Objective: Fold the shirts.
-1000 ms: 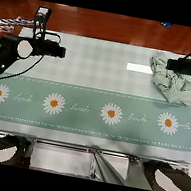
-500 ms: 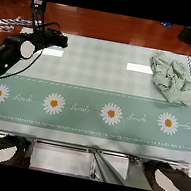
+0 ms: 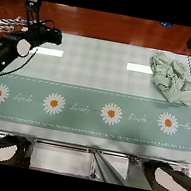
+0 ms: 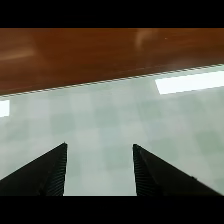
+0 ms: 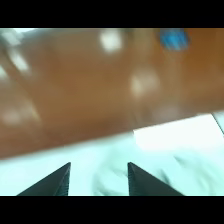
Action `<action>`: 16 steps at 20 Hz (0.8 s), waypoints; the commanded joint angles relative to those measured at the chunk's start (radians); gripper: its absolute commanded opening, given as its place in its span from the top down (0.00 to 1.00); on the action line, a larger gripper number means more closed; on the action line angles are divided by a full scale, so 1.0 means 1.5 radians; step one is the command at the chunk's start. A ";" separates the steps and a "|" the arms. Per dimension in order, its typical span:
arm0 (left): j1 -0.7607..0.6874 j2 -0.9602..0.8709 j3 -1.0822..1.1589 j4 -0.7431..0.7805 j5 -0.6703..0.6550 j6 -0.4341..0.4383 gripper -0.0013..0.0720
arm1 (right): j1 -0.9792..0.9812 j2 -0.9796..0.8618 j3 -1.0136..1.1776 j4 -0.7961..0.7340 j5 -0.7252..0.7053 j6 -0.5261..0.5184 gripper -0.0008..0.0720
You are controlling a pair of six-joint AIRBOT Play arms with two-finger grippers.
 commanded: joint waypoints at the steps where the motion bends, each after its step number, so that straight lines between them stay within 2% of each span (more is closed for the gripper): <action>1: 0.039 -0.002 0.000 0.008 -0.077 -0.016 0.29 | -0.053 -0.105 0.000 -0.004 0.073 -0.001 0.42; 6: 0.047 -0.006 0.000 0.008 -0.171 -0.018 0.29 | -0.089 -0.220 0.000 -0.007 0.141 0.002 0.42; 13: 0.046 -0.031 -0.001 -0.028 -0.231 -0.018 0.29 | -0.114 -0.245 0.000 -0.038 0.257 -0.005 0.44; 14: 0.046 -0.032 -0.001 -0.043 -0.239 -0.018 0.29 | -0.111 -0.244 0.000 -0.033 0.268 -0.011 0.59; 15: 0.046 -0.032 -0.001 -0.048 -0.243 -0.018 0.29 | -0.107 -0.244 0.000 -0.024 0.280 -0.027 0.80; 16: 0.046 -0.031 0.001 -0.047 -0.249 -0.018 0.29 | -0.102 -0.244 0.001 -0.001 0.290 -0.057 0.95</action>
